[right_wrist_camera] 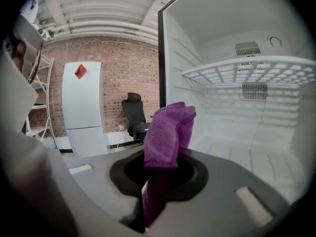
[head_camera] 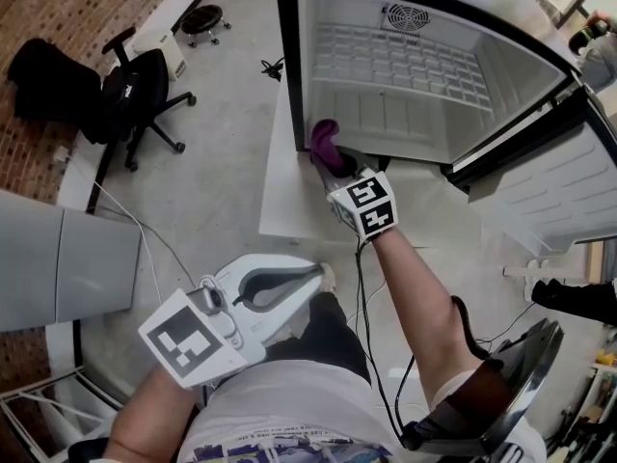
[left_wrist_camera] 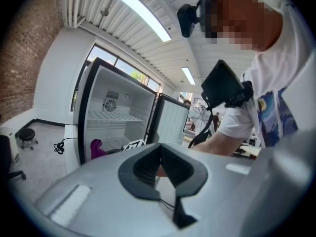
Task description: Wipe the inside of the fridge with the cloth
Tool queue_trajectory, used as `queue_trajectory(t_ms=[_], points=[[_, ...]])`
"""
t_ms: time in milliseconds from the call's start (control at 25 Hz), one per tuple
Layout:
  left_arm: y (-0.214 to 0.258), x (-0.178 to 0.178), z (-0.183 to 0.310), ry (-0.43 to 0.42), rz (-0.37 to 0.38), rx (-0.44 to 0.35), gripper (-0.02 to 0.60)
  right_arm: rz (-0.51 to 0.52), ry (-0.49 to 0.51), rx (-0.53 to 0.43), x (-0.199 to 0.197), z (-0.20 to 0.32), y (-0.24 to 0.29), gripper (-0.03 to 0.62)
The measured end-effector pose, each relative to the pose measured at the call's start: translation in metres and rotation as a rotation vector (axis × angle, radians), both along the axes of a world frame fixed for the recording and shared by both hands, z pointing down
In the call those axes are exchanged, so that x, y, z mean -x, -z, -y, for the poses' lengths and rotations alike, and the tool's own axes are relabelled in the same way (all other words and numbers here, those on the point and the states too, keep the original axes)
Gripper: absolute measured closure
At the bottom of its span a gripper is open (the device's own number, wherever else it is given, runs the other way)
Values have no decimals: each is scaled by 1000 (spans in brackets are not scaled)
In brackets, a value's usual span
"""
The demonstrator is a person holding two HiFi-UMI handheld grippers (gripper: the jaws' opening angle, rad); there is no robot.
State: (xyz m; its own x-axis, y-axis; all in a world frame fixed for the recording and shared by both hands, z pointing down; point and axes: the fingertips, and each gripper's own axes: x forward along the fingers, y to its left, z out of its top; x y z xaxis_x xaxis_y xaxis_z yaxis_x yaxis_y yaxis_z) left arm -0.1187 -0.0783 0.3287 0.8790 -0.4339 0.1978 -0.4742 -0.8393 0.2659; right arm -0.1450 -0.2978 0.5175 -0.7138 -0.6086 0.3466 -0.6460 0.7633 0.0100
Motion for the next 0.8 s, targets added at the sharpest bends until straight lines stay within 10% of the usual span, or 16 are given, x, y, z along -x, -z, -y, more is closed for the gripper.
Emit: queue_trajectory(t_ms=[800], points=[[7, -46, 32, -106, -37, -15, 575, -144, -523, -70, -218, 94, 26, 540]])
